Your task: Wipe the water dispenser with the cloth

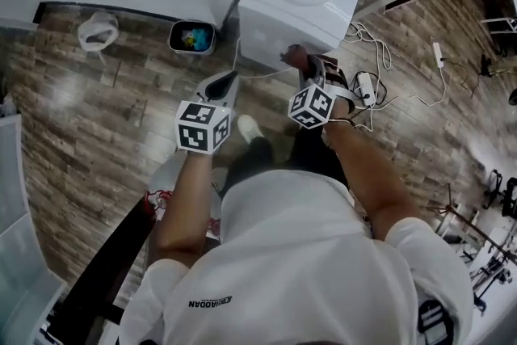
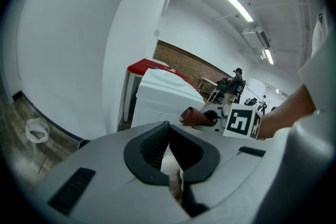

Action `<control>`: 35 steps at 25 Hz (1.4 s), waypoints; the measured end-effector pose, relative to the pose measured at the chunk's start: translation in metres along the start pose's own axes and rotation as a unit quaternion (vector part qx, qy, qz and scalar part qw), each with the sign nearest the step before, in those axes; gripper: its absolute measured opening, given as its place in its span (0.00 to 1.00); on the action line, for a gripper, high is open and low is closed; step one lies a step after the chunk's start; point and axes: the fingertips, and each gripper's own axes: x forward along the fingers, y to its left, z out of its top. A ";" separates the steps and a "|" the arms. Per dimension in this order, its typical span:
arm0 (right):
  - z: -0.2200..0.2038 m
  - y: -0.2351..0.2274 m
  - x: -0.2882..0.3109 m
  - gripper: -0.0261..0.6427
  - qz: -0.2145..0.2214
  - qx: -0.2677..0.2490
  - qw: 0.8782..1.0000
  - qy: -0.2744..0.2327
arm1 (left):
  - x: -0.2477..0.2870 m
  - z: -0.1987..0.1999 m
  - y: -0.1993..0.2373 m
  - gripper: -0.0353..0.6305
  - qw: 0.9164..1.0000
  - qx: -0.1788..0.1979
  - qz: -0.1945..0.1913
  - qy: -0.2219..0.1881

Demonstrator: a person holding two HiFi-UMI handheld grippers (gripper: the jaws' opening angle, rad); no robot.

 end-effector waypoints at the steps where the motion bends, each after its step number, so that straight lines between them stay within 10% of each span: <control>1: -0.003 0.010 0.011 0.12 0.005 -0.006 1.000 0.006 | 0.001 -0.003 0.004 0.04 1.000 0.002 0.003 0.001; 35: -0.073 0.190 0.234 0.12 0.155 -0.040 0.980 0.116 | 0.014 -0.102 0.041 0.04 0.996 -0.052 0.022 0.067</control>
